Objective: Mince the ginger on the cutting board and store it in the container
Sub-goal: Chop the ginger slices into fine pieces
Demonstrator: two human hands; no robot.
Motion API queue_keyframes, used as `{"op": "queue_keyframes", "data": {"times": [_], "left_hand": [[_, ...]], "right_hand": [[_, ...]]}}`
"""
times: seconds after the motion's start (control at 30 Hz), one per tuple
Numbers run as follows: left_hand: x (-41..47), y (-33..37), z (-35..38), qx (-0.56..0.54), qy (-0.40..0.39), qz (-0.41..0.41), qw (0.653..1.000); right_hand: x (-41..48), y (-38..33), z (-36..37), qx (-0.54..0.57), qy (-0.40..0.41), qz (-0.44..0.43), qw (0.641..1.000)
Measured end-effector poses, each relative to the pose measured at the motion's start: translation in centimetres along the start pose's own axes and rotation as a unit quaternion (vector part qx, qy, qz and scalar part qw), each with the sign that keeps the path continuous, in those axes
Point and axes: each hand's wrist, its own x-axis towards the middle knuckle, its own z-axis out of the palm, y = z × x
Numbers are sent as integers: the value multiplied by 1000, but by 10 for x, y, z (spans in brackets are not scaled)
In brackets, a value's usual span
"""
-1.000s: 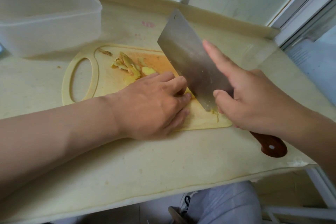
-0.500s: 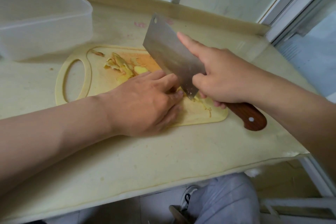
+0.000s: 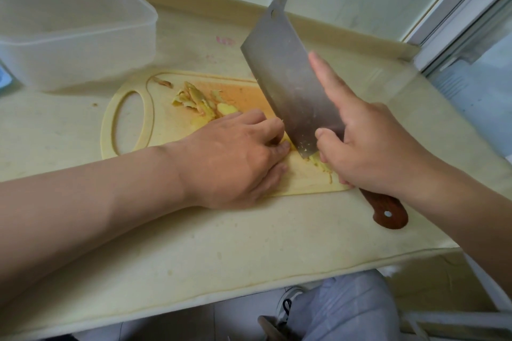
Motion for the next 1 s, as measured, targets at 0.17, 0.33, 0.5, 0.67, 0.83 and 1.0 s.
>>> {"op": "queue_keyframes", "data": {"times": [0.17, 0.33, 0.5, 0.67, 0.83, 1.0], "left_hand": [[0, 0, 0, -3, 3, 0, 1000], [0, 0, 0, -3, 13, 0, 1000], [0, 0, 2, -2, 28, 1, 1000], [0, 0, 1, -4, 33, 4, 999], [-1, 1, 0, -5, 23, -4, 1000], [-2, 1, -1, -8, 33, 0, 999]], "right_hand": [[6, -1, -3, -8, -23, 2, 1000], [10, -5, -6, 4, -56, 20, 998], [22, -17, -12, -25, -109, 27, 993], [37, -23, -9, -18, -111, 44, 993], [25, -23, -6, -9, -82, 48, 995], [32, -23, -6, -10, -94, 53, 994]]}}
